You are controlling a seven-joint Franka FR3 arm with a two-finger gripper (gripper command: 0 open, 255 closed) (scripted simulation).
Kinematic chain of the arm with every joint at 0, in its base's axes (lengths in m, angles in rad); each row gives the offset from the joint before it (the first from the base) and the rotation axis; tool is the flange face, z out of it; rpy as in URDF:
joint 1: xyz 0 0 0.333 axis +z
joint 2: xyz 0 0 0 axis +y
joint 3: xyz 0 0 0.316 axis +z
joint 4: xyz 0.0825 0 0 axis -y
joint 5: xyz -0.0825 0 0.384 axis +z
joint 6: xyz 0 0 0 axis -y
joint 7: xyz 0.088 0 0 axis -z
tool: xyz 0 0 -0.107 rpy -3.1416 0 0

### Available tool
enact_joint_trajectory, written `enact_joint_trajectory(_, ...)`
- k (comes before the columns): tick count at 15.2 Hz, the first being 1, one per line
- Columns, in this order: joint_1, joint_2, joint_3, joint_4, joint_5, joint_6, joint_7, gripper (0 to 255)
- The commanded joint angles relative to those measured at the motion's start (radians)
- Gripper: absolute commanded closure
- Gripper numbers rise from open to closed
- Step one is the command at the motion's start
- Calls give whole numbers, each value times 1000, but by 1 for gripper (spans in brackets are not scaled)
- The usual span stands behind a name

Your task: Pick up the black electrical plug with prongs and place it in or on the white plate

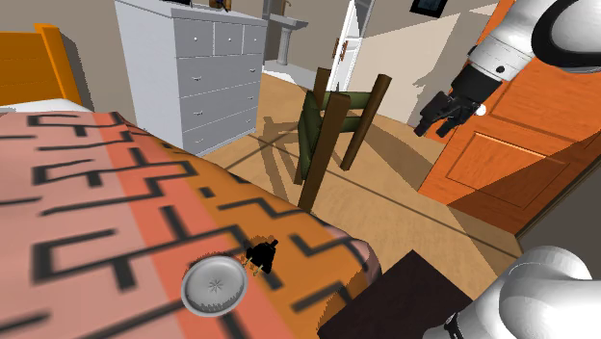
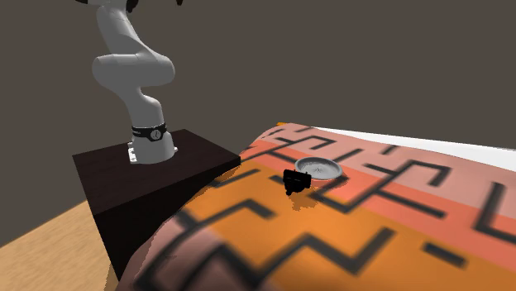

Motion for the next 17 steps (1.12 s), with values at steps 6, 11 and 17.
enact_joint_trajectory(6,9,28,78,-113,37,118,101,0)
enact_joint_trajectory(11,23,93,158,-196,74,244,203,0)
enact_joint_trajectory(17,39,223,258,-253,112,405,328,0)
